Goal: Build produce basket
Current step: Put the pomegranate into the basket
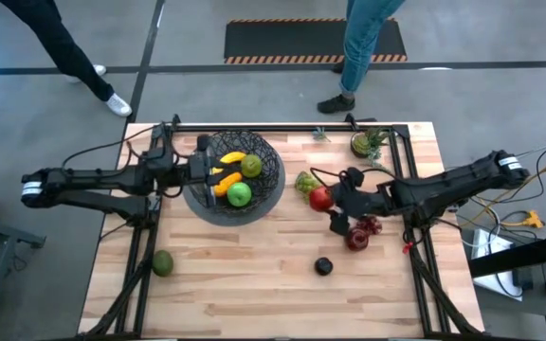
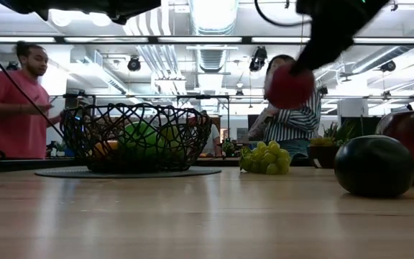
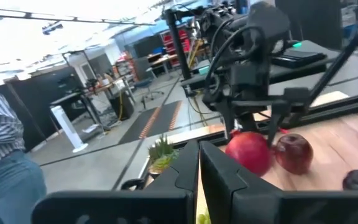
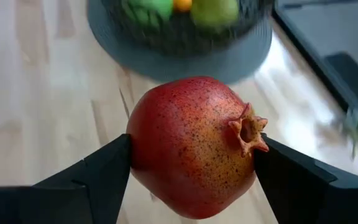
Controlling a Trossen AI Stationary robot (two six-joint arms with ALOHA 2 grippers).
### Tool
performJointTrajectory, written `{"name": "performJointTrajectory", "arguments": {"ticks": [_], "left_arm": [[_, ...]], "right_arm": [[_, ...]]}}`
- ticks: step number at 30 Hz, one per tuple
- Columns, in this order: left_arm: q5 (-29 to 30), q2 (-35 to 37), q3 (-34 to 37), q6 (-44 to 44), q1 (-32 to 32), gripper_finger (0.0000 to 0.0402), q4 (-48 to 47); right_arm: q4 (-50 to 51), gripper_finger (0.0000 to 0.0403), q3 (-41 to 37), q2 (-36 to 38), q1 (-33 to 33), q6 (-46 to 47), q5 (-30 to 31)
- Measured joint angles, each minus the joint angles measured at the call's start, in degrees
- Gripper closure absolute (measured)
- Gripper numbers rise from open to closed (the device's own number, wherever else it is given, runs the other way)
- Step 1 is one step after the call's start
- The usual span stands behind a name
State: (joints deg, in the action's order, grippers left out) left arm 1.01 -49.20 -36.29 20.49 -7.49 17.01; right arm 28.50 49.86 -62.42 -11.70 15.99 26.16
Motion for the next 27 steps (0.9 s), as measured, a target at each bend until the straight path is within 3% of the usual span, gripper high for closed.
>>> {"name": "performJointTrajectory", "arguments": {"ticks": [18,27], "left_arm": [[0.14,6.31,1.41,2.44,0.00,0.0401,-2.47],[0.17,10.98,5.22,2.79,0.00,0.0401,-1.07]], "right_arm": [[2.55,0.0110,28.45,-16.56,4.56,-18.50,0.03],[2.76,0.0110,36.58,-27.32,12.16,-20.53,-13.57]]}}
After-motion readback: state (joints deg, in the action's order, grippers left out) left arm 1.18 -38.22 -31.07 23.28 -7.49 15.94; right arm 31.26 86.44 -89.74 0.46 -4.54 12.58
